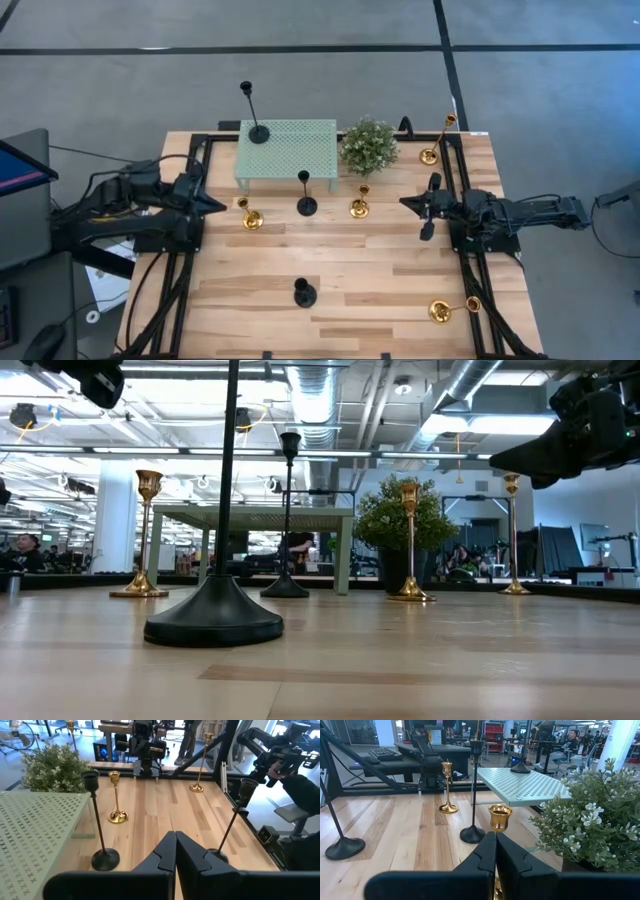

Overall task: Pick & Place candle stick holders
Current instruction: Put the gold candle holder on the shelf aligned with the black candle holder

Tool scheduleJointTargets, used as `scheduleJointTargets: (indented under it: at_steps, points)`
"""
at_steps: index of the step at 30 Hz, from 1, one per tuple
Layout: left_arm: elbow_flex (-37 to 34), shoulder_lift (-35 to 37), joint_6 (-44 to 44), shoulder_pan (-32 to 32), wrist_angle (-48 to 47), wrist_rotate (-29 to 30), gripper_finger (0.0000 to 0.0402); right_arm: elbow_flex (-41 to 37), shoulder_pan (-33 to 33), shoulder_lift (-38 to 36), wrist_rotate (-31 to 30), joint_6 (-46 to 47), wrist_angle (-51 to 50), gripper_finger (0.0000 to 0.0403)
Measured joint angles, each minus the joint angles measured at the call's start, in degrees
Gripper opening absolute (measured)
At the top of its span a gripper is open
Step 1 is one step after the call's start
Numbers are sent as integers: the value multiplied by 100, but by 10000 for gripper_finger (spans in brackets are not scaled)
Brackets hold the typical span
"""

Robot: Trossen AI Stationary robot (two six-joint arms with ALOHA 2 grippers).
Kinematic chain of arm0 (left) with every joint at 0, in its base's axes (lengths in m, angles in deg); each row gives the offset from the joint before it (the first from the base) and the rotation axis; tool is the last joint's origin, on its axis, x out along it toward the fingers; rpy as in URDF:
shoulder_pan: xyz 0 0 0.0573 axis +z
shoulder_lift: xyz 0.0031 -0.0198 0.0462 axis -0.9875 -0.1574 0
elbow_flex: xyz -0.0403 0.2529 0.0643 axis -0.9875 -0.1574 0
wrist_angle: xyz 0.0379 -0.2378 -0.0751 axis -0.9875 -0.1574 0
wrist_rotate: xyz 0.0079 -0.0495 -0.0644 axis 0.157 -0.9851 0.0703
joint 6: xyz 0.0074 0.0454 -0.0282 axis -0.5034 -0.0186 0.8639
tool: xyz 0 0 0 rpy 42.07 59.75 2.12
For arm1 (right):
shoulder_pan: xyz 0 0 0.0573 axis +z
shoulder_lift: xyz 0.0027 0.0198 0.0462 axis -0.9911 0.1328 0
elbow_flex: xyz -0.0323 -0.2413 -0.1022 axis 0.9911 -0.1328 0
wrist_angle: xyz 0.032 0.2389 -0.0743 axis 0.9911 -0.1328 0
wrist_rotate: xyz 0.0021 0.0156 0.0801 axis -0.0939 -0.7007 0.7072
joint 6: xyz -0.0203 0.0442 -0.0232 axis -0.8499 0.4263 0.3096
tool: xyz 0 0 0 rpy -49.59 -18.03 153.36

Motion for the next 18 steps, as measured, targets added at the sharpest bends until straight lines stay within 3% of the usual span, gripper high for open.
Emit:
scheduleJointTargets:
  at_steps: [11,18]
  points:
    - [0,-358,0,-1,-2,0,6,0,-2,2,0,4,-11,0]
    - [0,-942,6,-1,1,0,9,0,-2,0,0,553,-83,0]
